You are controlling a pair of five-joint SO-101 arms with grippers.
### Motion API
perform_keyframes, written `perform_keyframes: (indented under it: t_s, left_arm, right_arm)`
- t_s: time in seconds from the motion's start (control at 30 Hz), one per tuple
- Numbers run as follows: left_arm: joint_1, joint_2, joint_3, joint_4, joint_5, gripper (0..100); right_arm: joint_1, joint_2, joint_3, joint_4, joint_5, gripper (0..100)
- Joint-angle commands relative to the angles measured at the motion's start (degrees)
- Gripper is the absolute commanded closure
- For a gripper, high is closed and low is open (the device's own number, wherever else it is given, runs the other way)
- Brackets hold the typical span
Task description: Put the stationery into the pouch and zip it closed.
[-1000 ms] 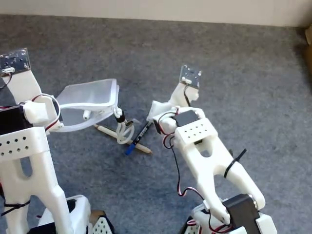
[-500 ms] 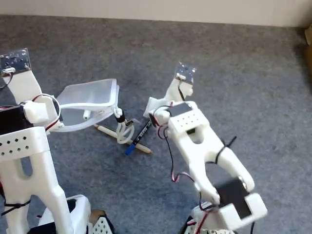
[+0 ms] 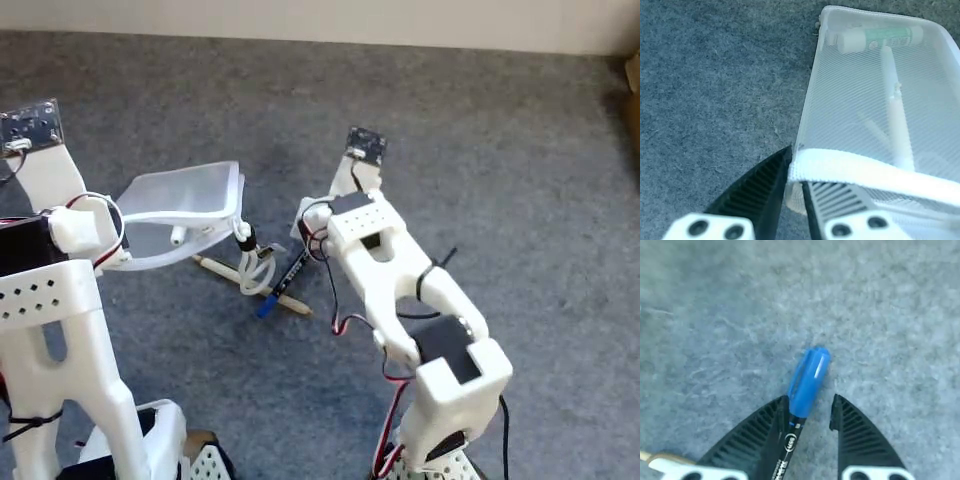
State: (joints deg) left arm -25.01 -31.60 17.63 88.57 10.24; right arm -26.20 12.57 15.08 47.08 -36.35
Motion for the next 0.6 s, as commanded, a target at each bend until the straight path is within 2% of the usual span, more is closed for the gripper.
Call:
perform_keyframes:
  t_s: [0.0, 0.33, 0.5, 0.57]
  left_arm:
    - [-0.92, 1.19, -0.04, -1.14, 0.44, 99]
    - [-0.92, 1.19, -0.04, -0.88, 0.44, 99]
    - [-0.92, 1.19, -0.04, -0.88, 0.44, 99]
    - [-0.92, 1.19, -0.04, -0.88, 0.44, 99]
  right_arm:
    - [0.66, 2.59, -7.87, 4.44, -0.62, 86.8]
    - [0.66, 12.44, -16.75, 9.80, -0.62, 87.0]
    - [0.66, 13.32, -17.98, 11.21, -0.18, 99.4]
    - [0.66, 13.23, -17.98, 12.26, -0.18, 98.8]
